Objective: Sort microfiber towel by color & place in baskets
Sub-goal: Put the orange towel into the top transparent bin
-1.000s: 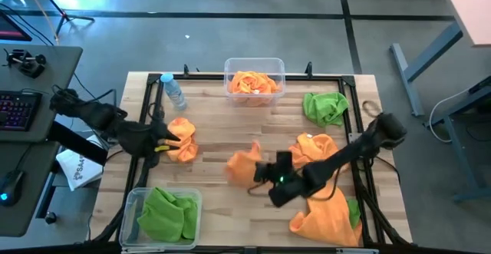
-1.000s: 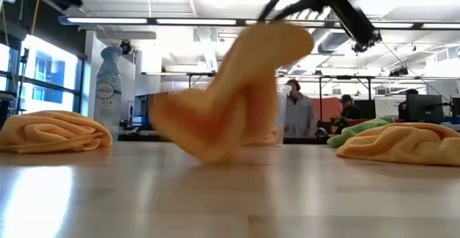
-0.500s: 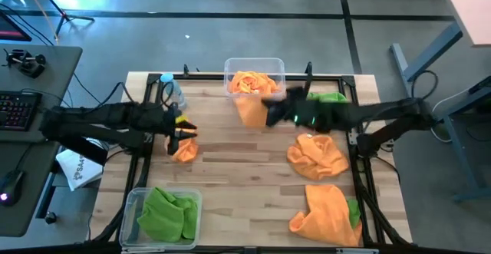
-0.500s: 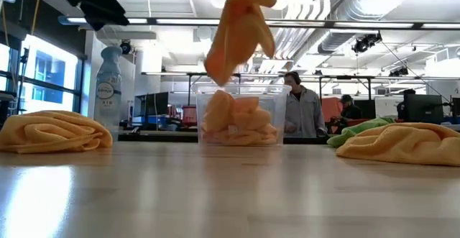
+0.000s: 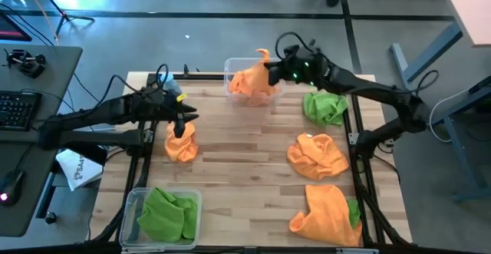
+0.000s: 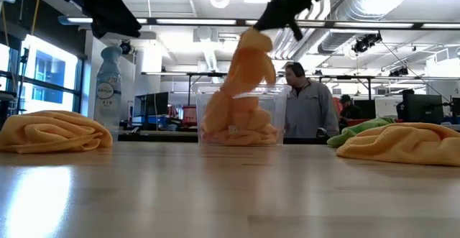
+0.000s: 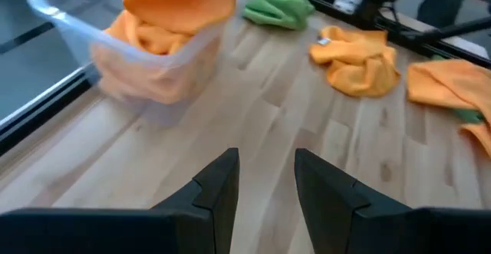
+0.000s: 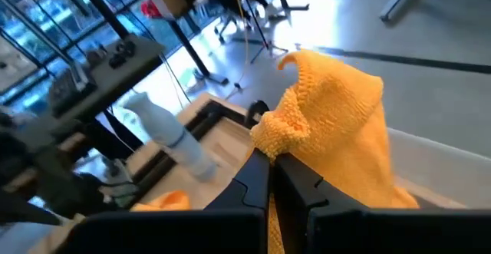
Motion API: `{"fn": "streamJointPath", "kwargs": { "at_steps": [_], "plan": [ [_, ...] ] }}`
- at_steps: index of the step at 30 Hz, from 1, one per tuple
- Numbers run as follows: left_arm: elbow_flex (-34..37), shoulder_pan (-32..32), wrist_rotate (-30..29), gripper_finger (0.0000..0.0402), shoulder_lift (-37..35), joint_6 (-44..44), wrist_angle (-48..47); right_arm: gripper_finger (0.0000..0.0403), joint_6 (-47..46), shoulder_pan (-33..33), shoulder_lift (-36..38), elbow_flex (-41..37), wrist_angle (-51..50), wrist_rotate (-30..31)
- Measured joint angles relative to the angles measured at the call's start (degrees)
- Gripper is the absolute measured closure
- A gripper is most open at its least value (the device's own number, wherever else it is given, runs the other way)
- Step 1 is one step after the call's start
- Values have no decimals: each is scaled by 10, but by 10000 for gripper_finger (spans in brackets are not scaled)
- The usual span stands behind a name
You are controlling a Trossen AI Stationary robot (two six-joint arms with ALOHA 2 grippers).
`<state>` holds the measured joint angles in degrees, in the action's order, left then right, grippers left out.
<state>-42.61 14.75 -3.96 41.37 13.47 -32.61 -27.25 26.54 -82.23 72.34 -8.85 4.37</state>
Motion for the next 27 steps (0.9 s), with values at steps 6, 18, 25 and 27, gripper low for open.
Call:
{"fn": "streamJointPath", "kwargs": {
  "at_steps": [6,18,25,27],
  "plan": [
    [0,35,-4,284,3,27,0,403,12,55,-81,0,55,-84],
    [0,87,-18,284,6,73,1,403,29,68,-225,62,-28,-138],
    [0,93,-18,284,6,94,14,403,75,55,-328,281,-252,-71],
    [0,93,-18,284,6,95,19,403,43,52,-364,350,-321,-50]
  ]
}}
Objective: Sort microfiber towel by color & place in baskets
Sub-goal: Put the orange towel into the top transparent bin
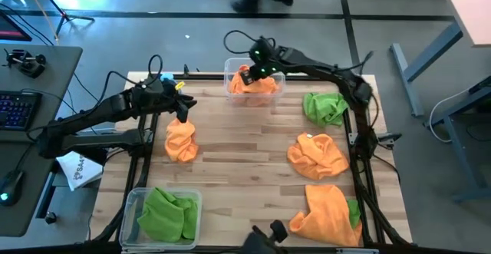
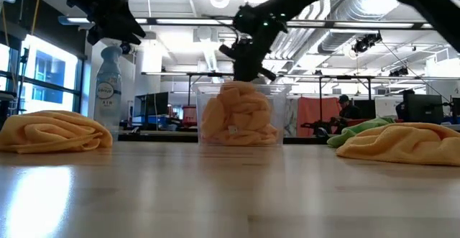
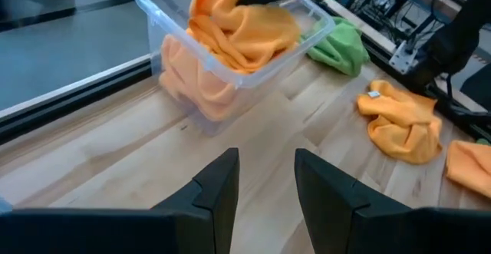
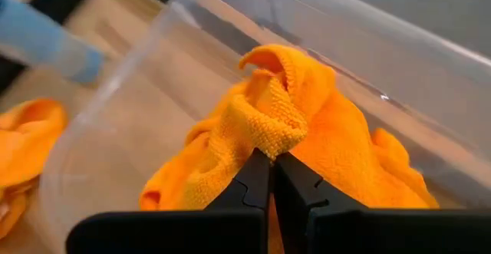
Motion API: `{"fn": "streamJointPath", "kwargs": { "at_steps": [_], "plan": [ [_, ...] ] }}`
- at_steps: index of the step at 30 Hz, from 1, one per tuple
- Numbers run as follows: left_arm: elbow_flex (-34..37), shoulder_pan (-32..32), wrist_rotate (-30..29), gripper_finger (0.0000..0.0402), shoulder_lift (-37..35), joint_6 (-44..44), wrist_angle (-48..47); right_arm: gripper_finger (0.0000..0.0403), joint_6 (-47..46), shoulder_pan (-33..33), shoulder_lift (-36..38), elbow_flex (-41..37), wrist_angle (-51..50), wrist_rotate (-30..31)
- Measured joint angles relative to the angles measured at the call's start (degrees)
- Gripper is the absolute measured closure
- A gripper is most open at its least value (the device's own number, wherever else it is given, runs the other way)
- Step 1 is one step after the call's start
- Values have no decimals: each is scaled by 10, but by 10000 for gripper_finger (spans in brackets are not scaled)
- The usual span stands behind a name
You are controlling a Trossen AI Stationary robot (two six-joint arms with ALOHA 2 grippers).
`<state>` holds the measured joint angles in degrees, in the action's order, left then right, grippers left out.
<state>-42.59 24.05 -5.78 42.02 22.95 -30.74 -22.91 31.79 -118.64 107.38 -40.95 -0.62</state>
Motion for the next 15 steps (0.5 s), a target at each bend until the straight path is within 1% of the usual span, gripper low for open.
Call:
{"fn": "streamJointPath", "kwargs": {
  "at_steps": [2,4,6,8,11,15],
  "plan": [
    [0,0,0,284,0,1,7,403,-32,-1,-39,64,-70,17],
    [0,0,0,284,0,6,11,403,-41,-3,-79,120,-131,23],
    [0,0,0,284,0,9,11,403,-42,-3,-116,166,-175,24],
    [0,0,0,284,0,10,11,403,-41,-7,-151,200,-197,25],
    [0,0,0,284,0,10,10,403,-38,-8,-195,226,-198,16],
    [0,0,0,284,0,13,10,402,-53,-7,-222,225,-199,2]
  ]
}}
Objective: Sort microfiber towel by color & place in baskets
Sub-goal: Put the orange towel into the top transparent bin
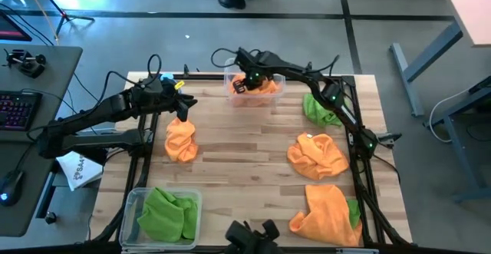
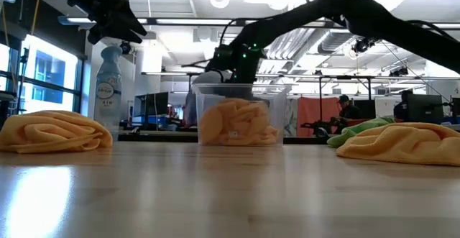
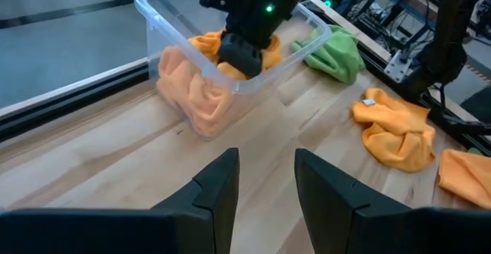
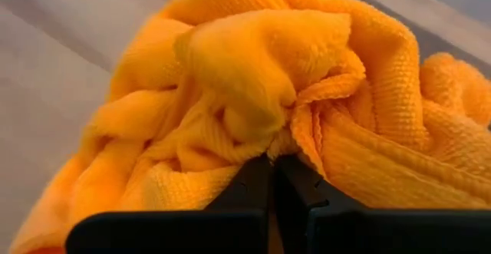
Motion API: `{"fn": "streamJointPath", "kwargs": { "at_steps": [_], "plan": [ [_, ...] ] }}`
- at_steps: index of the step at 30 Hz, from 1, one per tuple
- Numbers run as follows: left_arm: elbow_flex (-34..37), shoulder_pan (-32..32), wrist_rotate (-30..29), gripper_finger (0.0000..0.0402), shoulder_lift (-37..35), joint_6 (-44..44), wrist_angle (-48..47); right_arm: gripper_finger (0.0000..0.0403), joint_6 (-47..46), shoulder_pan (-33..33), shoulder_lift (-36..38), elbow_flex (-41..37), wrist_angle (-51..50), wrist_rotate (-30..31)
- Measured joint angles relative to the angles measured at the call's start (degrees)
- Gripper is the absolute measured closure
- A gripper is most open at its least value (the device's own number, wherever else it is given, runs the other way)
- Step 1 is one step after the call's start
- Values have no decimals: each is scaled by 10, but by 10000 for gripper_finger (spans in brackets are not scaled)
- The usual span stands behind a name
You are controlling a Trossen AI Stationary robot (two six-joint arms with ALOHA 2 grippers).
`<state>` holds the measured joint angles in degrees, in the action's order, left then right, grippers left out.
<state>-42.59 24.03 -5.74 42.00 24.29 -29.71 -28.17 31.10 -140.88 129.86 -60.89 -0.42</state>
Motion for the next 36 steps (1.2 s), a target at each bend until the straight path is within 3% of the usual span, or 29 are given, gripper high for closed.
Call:
{"fn": "streamJointPath", "kwargs": {
  "at_steps": [7,14,20,30,36],
  "plan": [
    [0,-1,13,284,0,12,-3,376,27,0,0,-14,11,6],
    [0,-1,27,284,0,21,-7,314,27,13,5,-16,6,-48],
    [0,-1,30,284,0,11,-8,270,27,22,54,-18,2,-38],
    [0,-1,38,284,0,-29,-15,257,27,7,173,-17,-34,57],
    [0,-1,43,284,0,-39,-51,258,-9,-39,213,-17,-130,136]
  ]
}}
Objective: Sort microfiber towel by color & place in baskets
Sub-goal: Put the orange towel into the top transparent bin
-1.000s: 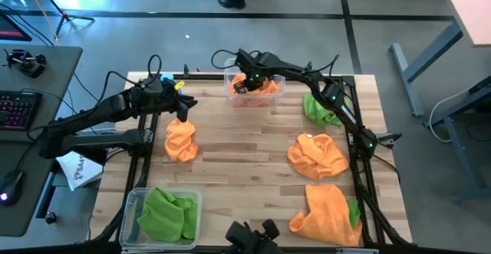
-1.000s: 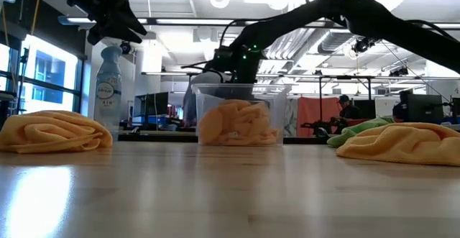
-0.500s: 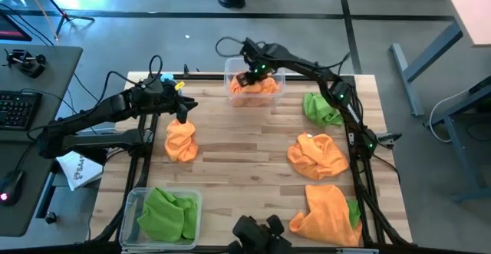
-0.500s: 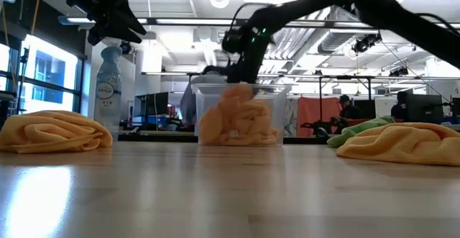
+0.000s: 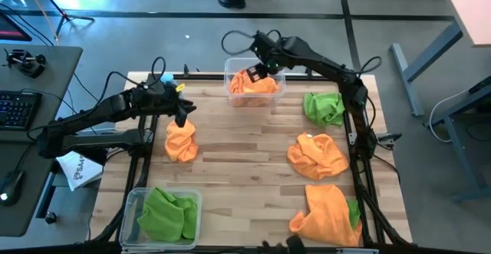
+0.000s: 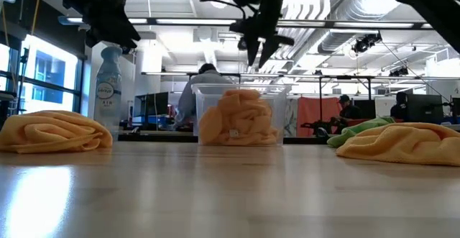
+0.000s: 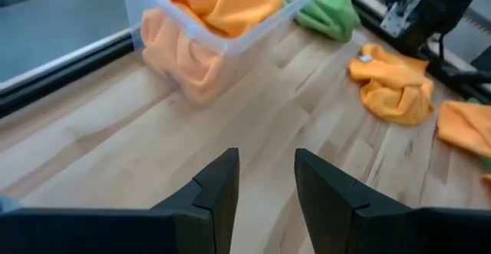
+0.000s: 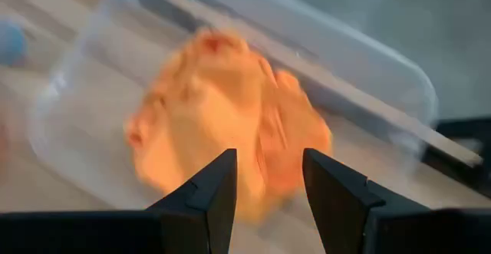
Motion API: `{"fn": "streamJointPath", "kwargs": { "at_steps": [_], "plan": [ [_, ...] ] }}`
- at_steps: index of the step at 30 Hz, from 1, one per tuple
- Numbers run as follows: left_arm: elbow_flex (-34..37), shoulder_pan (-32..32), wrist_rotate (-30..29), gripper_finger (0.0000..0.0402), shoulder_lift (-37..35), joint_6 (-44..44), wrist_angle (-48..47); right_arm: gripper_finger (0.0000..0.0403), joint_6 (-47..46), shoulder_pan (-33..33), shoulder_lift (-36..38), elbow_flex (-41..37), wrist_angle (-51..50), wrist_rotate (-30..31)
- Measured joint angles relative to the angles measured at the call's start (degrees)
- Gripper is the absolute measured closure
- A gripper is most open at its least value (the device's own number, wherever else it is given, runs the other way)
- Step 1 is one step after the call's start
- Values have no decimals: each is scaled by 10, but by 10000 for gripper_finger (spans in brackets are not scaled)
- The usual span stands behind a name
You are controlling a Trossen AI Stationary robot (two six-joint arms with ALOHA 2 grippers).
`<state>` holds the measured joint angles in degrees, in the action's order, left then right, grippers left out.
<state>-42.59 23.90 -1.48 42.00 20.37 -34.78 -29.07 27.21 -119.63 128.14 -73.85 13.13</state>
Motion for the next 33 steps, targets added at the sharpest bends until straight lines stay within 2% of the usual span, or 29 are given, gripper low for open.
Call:
{"fn": "streamJointPath", "kwargs": {
  "at_steps": [4,9,17,20,25,28,33],
  "plan": [
    [0,0,33,284,0,-2,-4,262,-43,-42,1,-18,-31,13],
    [0,0,82,284,0,-16,-9,287,-125,-111,8,-61,-34,35],
    [-1,0,95,284,-12,-16,-74,337,-303,-238,99,-200,-33,94],
    [-1,0,78,284,-8,-17,-138,356,-390,-297,146,-275,-24,104],
    [-1,0,13,284,17,-16,-237,380,-509,-393,202,-390,-16,99],
    [-1,0,-21,284,45,-16,-278,387,-552,-435,213,-432,-9,75],
    [-1,0,-36,284,111,-28,-307,389,-600,-475,213,-475,48,83]
  ]
}}
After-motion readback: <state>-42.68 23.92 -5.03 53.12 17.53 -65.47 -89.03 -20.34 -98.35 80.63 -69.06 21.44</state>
